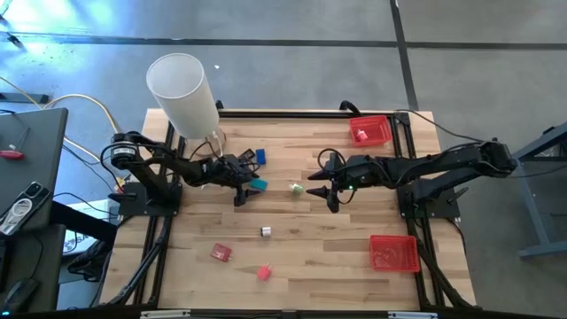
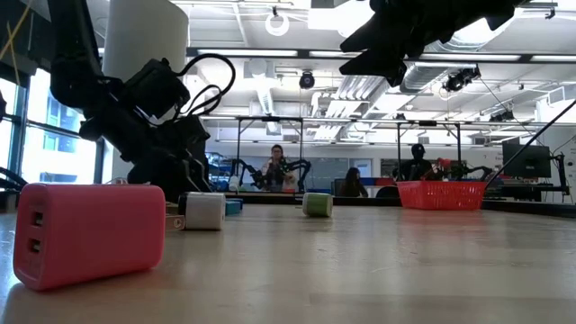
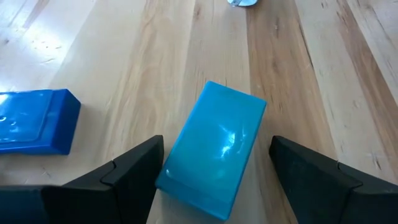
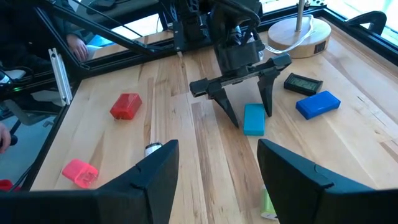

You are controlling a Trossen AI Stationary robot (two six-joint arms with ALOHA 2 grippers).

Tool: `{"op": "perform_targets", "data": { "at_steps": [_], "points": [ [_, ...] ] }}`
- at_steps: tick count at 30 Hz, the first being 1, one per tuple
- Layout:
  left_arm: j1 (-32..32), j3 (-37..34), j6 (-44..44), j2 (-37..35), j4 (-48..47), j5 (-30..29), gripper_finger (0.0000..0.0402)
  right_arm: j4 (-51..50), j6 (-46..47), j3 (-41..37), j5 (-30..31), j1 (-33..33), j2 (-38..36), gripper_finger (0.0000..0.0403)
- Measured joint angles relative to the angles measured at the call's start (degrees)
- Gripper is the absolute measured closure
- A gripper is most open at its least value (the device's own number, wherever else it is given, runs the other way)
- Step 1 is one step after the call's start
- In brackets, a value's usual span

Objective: Pick & Place Office items
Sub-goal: Put the light blue digital clock into the bottom red basket

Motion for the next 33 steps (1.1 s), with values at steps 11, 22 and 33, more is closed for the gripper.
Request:
{"op": "perform_targets", "data": {
  "at_steps": [11, 22, 33],
  "points": [
    [-0.37, 0.00, 0.43, 0.00, -0.02, -0.25, 0.0180, 0.00, -1.05, 0.00, -0.02, 0.00, 0.00, 0.0197],
    [-0.95, 0.00, -6.82, 0.00, 0.02, -0.85, 0.0253, 0.00, -1.03, 0.00, -0.02, -0.01, -0.02, 0.0197],
    [-5.64, -0.04, -8.15, -0.41, 2.99, -8.87, 0.0251, -0.02, 3.84, 0.00, 0.27, -0.01, -0.02, 0.0197]
  ]
}}
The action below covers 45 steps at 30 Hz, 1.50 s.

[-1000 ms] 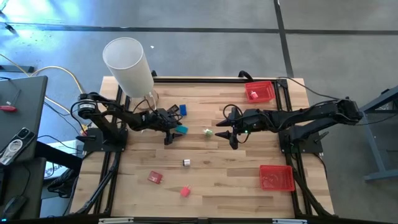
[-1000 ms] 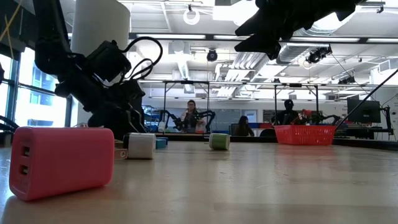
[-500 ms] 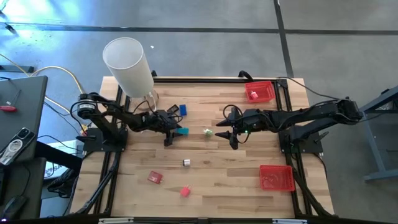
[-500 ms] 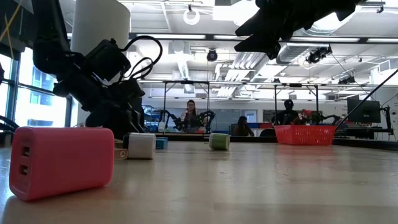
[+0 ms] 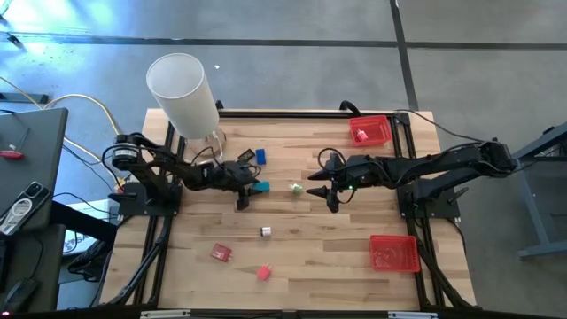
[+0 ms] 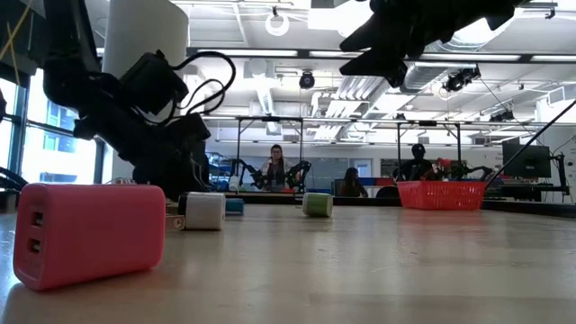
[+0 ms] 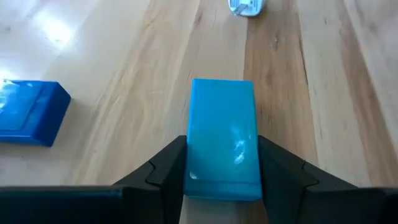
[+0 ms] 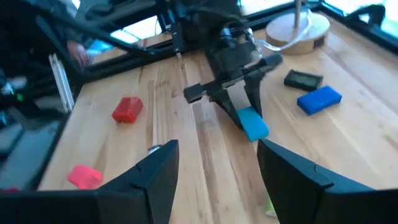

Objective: Pick & Place Office items
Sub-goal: Put the light blue digital clock into the bottom red basket

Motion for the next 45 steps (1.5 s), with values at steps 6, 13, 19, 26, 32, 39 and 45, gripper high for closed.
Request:
{"op": "perform_targets", "data": {
  "at_steps": [6, 13, 19, 26, 32, 39, 45],
  "points": [
    [-7.14, 0.03, 4.19, -2.67, -0.16, -13.61, 0.0251, -0.17, 6.88, 0.00, 1.90, -0.16, 0.02, 0.0197],
    [-15.82, 1.22, 9.84, -6.85, 0.43, -29.77, 0.0250, 1.07, 10.39, 0.00, 7.38, -0.16, 2.56, 0.0197],
    [-22.39, 4.76, 17.59, -8.90, 0.68, -43.26, 0.0250, 6.52, 11.73, -0.04, 7.04, -0.64, 7.19, 0.0197],
    [-26.51, 9.52, 26.90, -8.90, 0.79, -53.85, 0.0250, 19.72, 8.84, -0.03, 4.20, -0.84, 13.79, 0.0197],
    [-27.67, 12.25, 31.02, -8.90, 0.88, -54.71, 0.0250, 27.36, 8.80, -0.02, 2.24, -1.71, 17.71, 0.0197],
    [-27.49, 13.54, 33.19, -8.90, 0.90, -54.65, 0.0250, 28.99, 9.77, -0.02, 2.55, -2.17, 18.10, 0.0197],
    [-26.29, 13.55, 32.84, -8.90, 0.87, -51.63, 0.0250, 30.69, 10.68, 0.00, 3.03, -2.15, 18.08, 0.0197]
  ]
}}
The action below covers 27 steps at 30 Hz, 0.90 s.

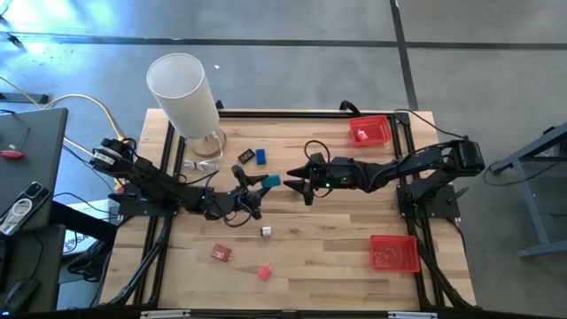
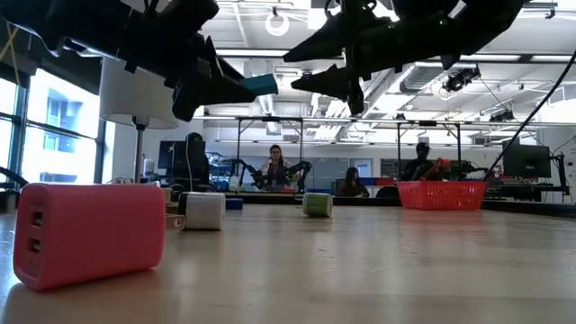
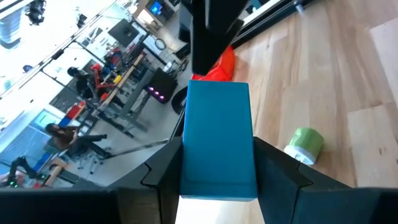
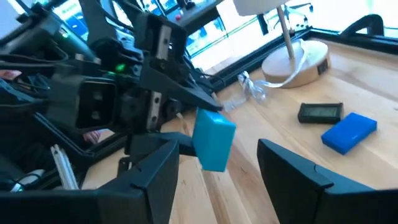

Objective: Pick & Place Office items
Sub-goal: Put the light blue digital clock into the bottom red basket

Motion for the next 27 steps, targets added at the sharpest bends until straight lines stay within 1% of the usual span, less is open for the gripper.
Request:
{"op": "perform_targets", "data": {
  "at_steps": [7, 12, 16, 20, 27],
  "points": [
    [0.22, 0.02, 0.72, 0.00, 1.18, 0.49, 0.0250, -0.23, 1.04, -0.01, 1.10, -0.01, 0.02, 0.0197],
    [0.22, 0.14, 2.84, -0.02, 4.05, 2.55, 0.0250, -0.18, 1.04, -0.02, 1.41, -0.02, 0.02, 0.0197],
    [0.44, 0.15, 4.26, -0.02, 5.30, 2.64, 0.0250, -0.17, 0.90, -0.01, 1.01, 0.00, 0.02, 0.0197],
    [0.57, 0.26, 5.54, -0.02, 6.08, 4.13, 0.0250, -0.01, 0.89, -0.02, 0.88, 0.00, 0.02, 0.0197],
    [0.66, 1.23, 6.38, -0.02, 6.13, 4.26, 0.0250, 1.76, -0.20, -0.02, -0.71, 0.00, 0.00, 0.0197]
  ]
}}
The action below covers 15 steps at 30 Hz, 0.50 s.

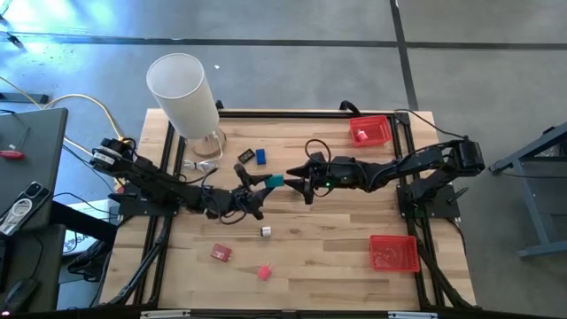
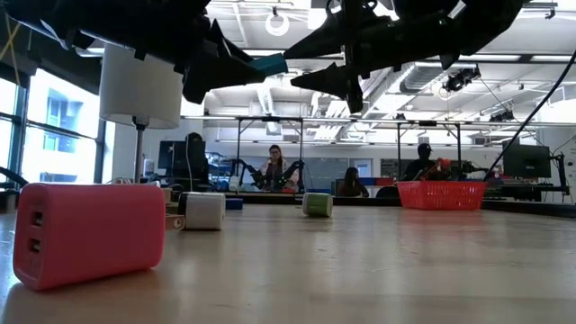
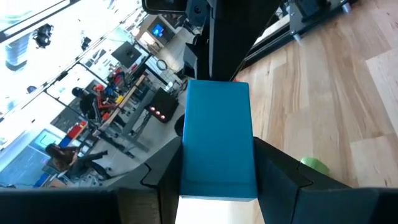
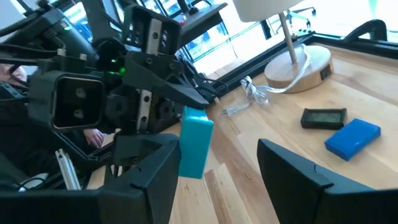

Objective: Pick & Place Office items
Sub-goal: Put the light blue digital clock into the bottom red basket

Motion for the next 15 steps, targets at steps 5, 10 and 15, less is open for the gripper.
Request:
{"op": "perform_targets", "data": {
  "at_steps": [5, 10, 15],
  "points": [
    [0.35, 0.21, 0.07, 0.16, 0.15, 0.76, 0.0250, 0.86, -0.27, 0.04, -0.82, 0.02, 0.00, 0.0197],
    [0.37, 1.09, 0.20, 2.21, 0.06, 0.48, 0.0250, 1.03, -0.27, 0.03, -1.53, 0.00, 0.00, 0.0197],
    [0.37, 4.04, 3.57, 5.76, 0.07, 0.36, 0.0250, 0.93, -0.71, 0.04, -2.63, 0.00, 0.00, 0.0197]
  ]
}}
